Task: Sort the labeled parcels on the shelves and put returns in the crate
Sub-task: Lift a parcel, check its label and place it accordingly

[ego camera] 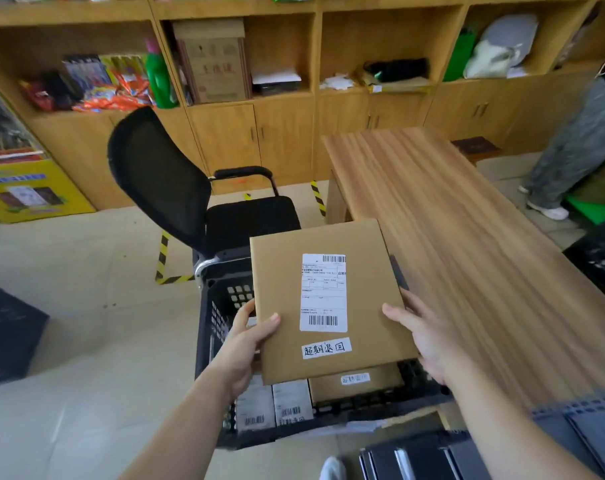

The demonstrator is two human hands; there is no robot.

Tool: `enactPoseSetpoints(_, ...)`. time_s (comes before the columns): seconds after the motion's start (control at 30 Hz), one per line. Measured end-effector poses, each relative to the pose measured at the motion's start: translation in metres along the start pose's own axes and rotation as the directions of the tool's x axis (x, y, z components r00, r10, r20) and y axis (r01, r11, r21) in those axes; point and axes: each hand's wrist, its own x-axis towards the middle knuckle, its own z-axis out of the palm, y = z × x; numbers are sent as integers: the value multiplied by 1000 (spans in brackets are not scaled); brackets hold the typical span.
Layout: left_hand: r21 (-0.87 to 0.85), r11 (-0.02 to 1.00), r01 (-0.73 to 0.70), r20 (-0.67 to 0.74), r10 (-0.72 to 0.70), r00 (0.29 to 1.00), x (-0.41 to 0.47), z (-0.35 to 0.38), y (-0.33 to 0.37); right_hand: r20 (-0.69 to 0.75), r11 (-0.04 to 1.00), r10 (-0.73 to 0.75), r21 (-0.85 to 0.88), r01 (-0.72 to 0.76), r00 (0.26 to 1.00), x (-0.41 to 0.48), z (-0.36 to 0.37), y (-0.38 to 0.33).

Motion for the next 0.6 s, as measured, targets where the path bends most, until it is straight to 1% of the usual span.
enactPoseSetpoints(0.07,-4,998,59,-6,-59,998,19,4,-17,-31,997,36,-73,-38,999,14,-5,17)
enactPoseSetpoints(0.13,3,993,115,-21,-114,993,37,8,-33,-74,984,40,-169,-52,996,25,-10,35)
enactPoseSetpoints(0.27,-16,976,215,-16,-216,976,74,16,-62,-157,908,27,-410,-90,987,35,-11,60)
enactPoseSetpoints(0.3,-14,971,238,-8,-238,971,82,18,-70,-157,873,10,-480,-85,988,36,-9,63)
enactPoseSetpoints(0.37,-16,962,272,2,-272,962,96,25,-81,-112,781,-21,-622,-54,993,41,-5,72)
enactPoseSetpoints(0.47,28,954,297,30,-298,954,110,34,-97,-40,594,-20,-804,-20,999,53,-2,87)
enactPoseSetpoints(0.53,65,952,300,61,-304,951,115,39,-103,-18,485,22,-874,-27,1000,62,0,95)
enactPoseSetpoints(0.6,91,948,305,98,-313,945,123,42,-110,10,415,72,-909,-21,997,70,5,98)
